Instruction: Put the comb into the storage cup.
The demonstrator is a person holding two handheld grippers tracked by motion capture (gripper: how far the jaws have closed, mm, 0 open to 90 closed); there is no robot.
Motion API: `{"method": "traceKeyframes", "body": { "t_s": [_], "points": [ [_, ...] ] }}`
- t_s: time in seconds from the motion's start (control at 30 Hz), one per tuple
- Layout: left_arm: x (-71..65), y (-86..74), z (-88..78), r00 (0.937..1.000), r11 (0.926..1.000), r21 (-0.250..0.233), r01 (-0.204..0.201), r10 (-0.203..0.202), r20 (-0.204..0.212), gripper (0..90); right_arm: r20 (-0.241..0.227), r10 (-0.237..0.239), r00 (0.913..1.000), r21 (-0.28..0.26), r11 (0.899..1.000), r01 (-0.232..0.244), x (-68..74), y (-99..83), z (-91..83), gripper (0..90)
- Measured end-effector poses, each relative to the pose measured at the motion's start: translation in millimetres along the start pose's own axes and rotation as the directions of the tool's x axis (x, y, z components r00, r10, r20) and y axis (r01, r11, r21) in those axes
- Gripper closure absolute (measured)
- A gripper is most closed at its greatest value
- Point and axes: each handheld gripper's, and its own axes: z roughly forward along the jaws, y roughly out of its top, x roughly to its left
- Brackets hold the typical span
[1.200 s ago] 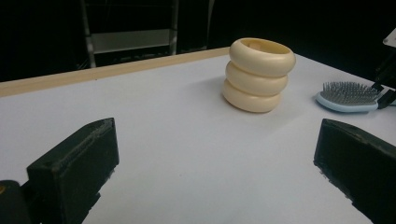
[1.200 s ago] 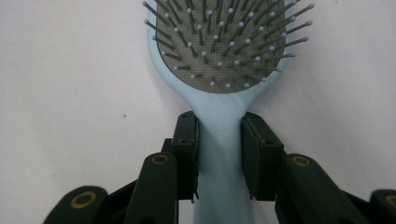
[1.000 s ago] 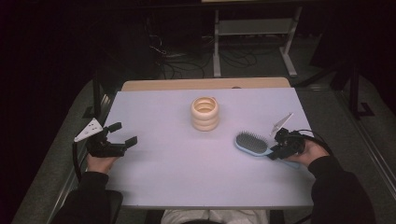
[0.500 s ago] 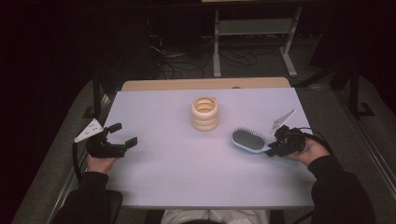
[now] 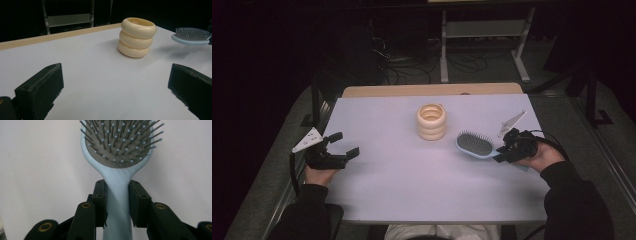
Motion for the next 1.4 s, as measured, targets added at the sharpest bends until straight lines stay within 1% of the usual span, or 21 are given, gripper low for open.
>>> {"method": "traceKeyframes", "body": {
  "t_s": [0.1, 0.67, 0.77, 0.83, 0.97, 1.13, 1.27, 1.37, 1.4],
  "points": [
    [-0.3, 0.0, 0.0, 1.0, 1.0, 0.0, -0.002, 0.002, -0.001, 0.0, -0.004, -0.004, 1.0, -0.011, 1.0, 0.004, 0.5, 6.3, -5.2, 68.2],
    [0.1, -0.5, 0.6, 1.0, 1.0, 0.003, 0.004, -0.004, 0.001, 0.0, 0.024, -0.062, 0.9978, -0.062, 0.996, 0.064, 8.3, 37.6, -30.5, 68.2],
    [0.0, -0.3, 0.4, 1.0, 1.0, 0.002, 0.003, -0.003, 0.003, 0.0, 0.032, -0.079, 0.9964, -0.07, 0.994, 0.081, 10.3, 43.3, -34.1, 68.2],
    [0.1, -0.3, 0.2, 1.0, 1.0, 0.0, 0.002, -0.002, 0.003, 0.0, 0.029, -0.088, 0.9957, -0.086, 0.992, 0.09, 10.9, 45.8, -35.7, 68.2],
    [0.0, -0.5, 1.1, 1.0, 1.0, 0.005, 0.003, -0.003, 0.002, 0.0, 0.027, -0.089, 0.9956, -0.116, 0.989, 0.092, 11.1, 49.5, -38.6, 68.2],
    [-0.8, -0.1, 0.9, 1.0, 1.0, 0.004, 0.0, 0.0, 0.01, 0.0, 0.037, -0.101, 0.9942, -0.118, 0.987, 0.105, 11.7, 55.3, -43.0, 68.3],
    [-1.0, 0.3, 0.9, 1.0, 1.0, -0.003, 0.001, -0.001, 0.01, 0.0, 0.032, -0.111, 0.9933, -0.166, 0.979, 0.115, 11.9, 59.6, -49.7, 68.2],
    [-1.4, 1.3, 1.4, 0.9999, 1.0, -0.004, 0.0, 0.0, 0.011, 0.0, 0.035, -0.108, 0.9936, -0.175, 0.978, 0.112, 12.1, 64.4, -52.6, 68.3],
    [-2.2, 2.4, 1.0, 1.0, 1.0, -0.007, -0.005, 0.005, 0.003, 0.0, 0.038, -0.115, 0.9927, -0.176, 0.977, 0.12, 12.0, 67.4, -53.6, 68.2]
  ]
}}
